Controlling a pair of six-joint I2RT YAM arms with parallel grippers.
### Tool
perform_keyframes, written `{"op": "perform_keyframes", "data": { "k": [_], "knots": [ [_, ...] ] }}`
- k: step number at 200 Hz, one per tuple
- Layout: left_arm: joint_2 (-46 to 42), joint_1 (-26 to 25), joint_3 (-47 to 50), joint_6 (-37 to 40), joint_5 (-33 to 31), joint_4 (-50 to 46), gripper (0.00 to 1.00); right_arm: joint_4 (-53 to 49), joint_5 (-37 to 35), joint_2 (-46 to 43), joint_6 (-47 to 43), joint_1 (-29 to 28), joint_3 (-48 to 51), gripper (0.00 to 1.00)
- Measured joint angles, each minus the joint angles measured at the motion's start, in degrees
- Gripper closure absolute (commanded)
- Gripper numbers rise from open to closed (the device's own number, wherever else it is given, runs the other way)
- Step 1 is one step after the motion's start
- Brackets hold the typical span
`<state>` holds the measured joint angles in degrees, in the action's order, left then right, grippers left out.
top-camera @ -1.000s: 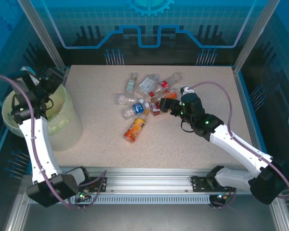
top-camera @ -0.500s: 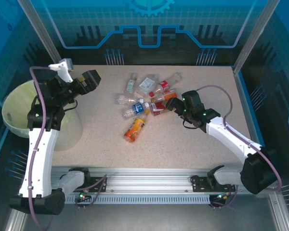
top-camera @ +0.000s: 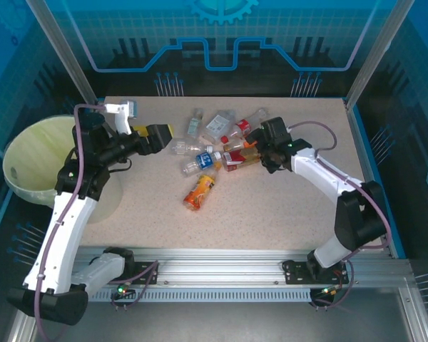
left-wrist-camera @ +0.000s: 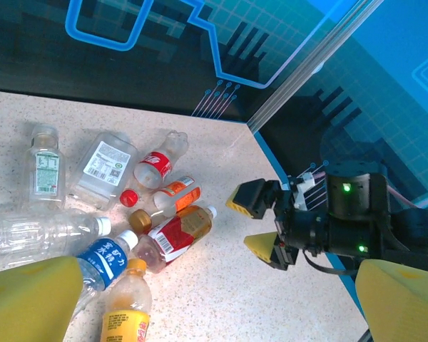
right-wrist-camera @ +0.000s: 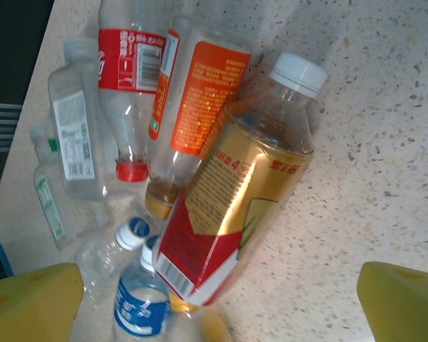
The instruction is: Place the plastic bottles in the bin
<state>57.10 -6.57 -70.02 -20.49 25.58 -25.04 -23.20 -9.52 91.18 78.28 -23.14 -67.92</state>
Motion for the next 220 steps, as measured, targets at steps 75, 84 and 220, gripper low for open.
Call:
{"op": "perform_keyframes", "data": {
  "k": [75,84,220],
  "knots": [
    [-0.7,0.0,3.5,0.1,0.0,0.0,0.01,-1.0,0.7,12.9,11.3,0.7,-5.9,0.06],
    [-0.7,0.0,3.5,0.1,0.0,0.2,0.01,-1.2,0.9,14.2,11.9,0.7,-6.6,0.07],
    [-0.3,0.0,3.5,2.5,0.0,0.0,0.01,-0.3,1.2,22.8,14.9,0.8,-9.6,0.26]
  ]
}}
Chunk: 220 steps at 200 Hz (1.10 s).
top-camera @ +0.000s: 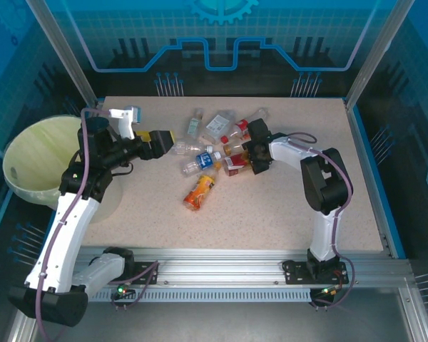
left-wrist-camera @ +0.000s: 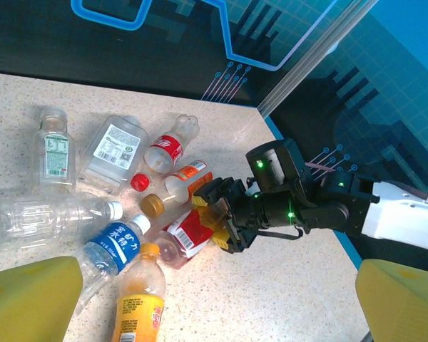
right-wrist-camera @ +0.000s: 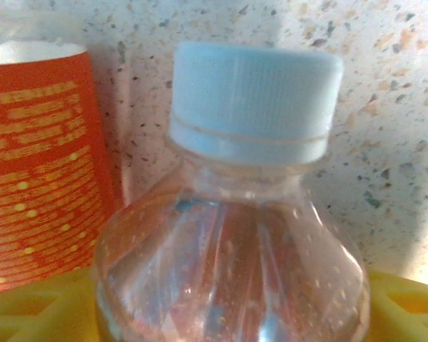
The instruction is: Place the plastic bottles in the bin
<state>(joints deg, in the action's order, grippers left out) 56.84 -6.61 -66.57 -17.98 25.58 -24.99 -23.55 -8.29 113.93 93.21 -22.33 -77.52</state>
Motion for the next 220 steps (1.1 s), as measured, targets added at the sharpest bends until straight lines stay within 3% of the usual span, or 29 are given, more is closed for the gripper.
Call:
{"op": "perform_keyframes", "data": {
  "k": [34,68,109,166,220],
  "knots": [
    [0.5,0.0,0.0,0.2,0.0,0.0,0.01,2.6,0.2,-0.8,0.4,0.3,2.4,0.39],
    [0.5,-0.2,0.2,0.2,1.4,0.0,0.01,3.2,-1.6,-4.0,-1.2,0.3,6.0,0.44],
    [2.1,-1.6,0.2,-0.1,1.7,0.0,0.01,3.8,-7.3,-13.2,-9.1,-1.4,12.0,0.54],
    [5.9,-6.6,0.2,-0.5,1.7,0.5,0.01,8.6,-11.9,-29.4,-23.9,-7.0,18.7,0.6],
    [9.6,-12.5,0.2,0.8,1.3,1.0,0.01,13.1,-9.7,-39.2,-33.4,-8.5,22.1,0.62]
  ]
}}
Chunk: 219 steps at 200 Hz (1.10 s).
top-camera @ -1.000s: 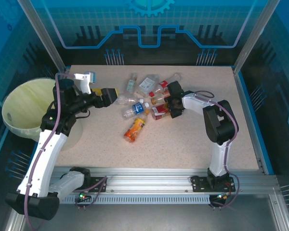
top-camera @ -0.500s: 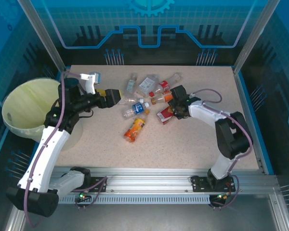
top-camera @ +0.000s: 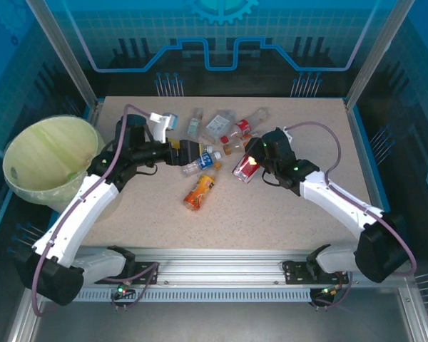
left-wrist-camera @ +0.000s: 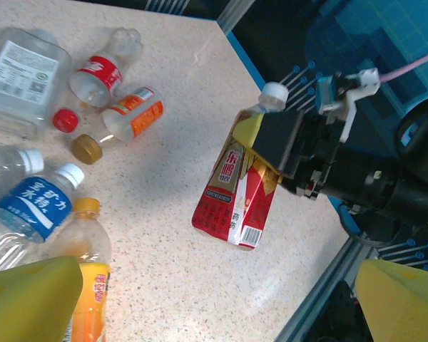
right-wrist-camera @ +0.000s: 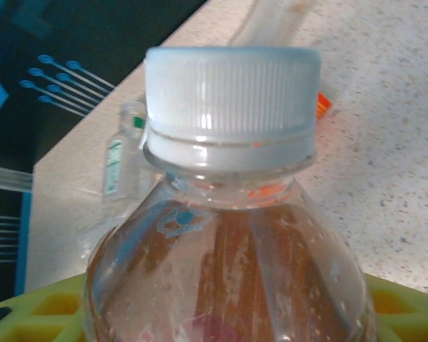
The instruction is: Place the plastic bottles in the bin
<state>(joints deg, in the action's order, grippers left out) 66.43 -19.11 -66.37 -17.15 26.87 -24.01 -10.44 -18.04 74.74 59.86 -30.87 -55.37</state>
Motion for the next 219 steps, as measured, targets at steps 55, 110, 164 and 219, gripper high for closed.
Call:
{"op": "perform_keyframes", "data": {
  "k": [55,110,164,219],
  "knots": [
    [6.5,-7.3,-2.4,6.9,-1.9,-0.3,0.01,5.6,6.0,-5.6,-4.1,-2.8,0.1,0.62],
    [14.3,-13.2,-6.5,11.7,-1.5,-0.5,0.01,9.2,8.9,-6.6,-5.7,-6.8,-0.1,0.62],
    [18.6,-13.4,-8.5,11.7,0.7,0.4,0.03,13.7,11.6,-6.2,-5.7,-7.4,-0.1,0.62],
    [19.7,-12.8,-8.3,10.2,6.9,4.6,0.28,17.8,13.5,-5.9,-5.1,-7.3,-0.1,0.62]
  ]
}}
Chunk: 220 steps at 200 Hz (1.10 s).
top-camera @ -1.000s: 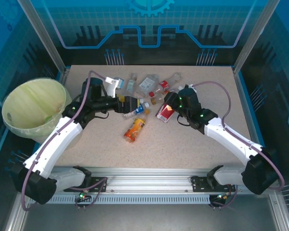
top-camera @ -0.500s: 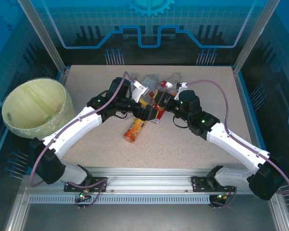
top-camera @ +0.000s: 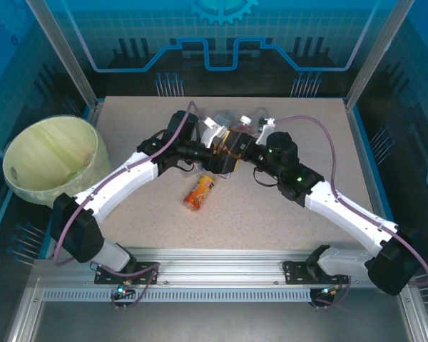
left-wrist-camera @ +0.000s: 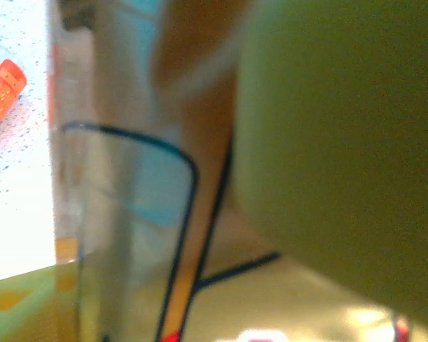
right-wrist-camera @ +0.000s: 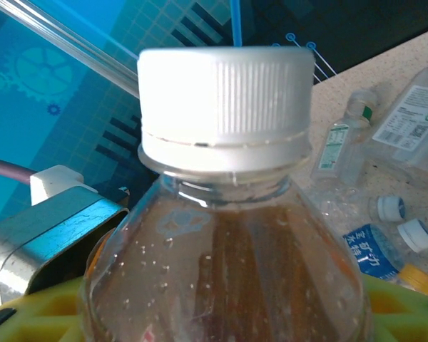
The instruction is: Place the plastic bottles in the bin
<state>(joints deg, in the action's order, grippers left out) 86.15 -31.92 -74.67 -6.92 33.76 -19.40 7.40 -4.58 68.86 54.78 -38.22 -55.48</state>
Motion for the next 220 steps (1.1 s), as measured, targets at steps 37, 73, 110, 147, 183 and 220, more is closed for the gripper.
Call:
{"op": "perform_keyframes", "data": {
  "k": [37,73,110,147,183,220],
  "knots": [
    [-0.7,0.1,1.0,-0.6,1.3,1.7,0.43,0.8,0.4,0.1,-0.3,0.0,0.0,0.62],
    [-1.1,0.1,2.0,-0.7,0.5,2.1,0.44,0.6,1.4,0.4,-0.3,0.2,0.0,0.44],
    [-2.9,0.0,3.4,-0.6,-2.5,2.5,0.46,-0.6,4.8,0.8,-0.6,1.3,-0.7,0.22],
    [-6.0,-0.1,5.6,1.5,-7.9,4.9,0.46,-4.5,8.6,0.9,-1.1,2.0,-3.1,0.09],
    [-9.8,1.1,9.1,2.4,-12.9,6.2,0.47,-6.3,12.9,0.4,-3.2,2.1,-4.4,0.01],
    [-13.5,5.0,12.2,2.3,-19.1,5.1,0.47,-7.0,15.1,-2.9,-6.3,2.3,-5.7,0.0]
  ]
}}
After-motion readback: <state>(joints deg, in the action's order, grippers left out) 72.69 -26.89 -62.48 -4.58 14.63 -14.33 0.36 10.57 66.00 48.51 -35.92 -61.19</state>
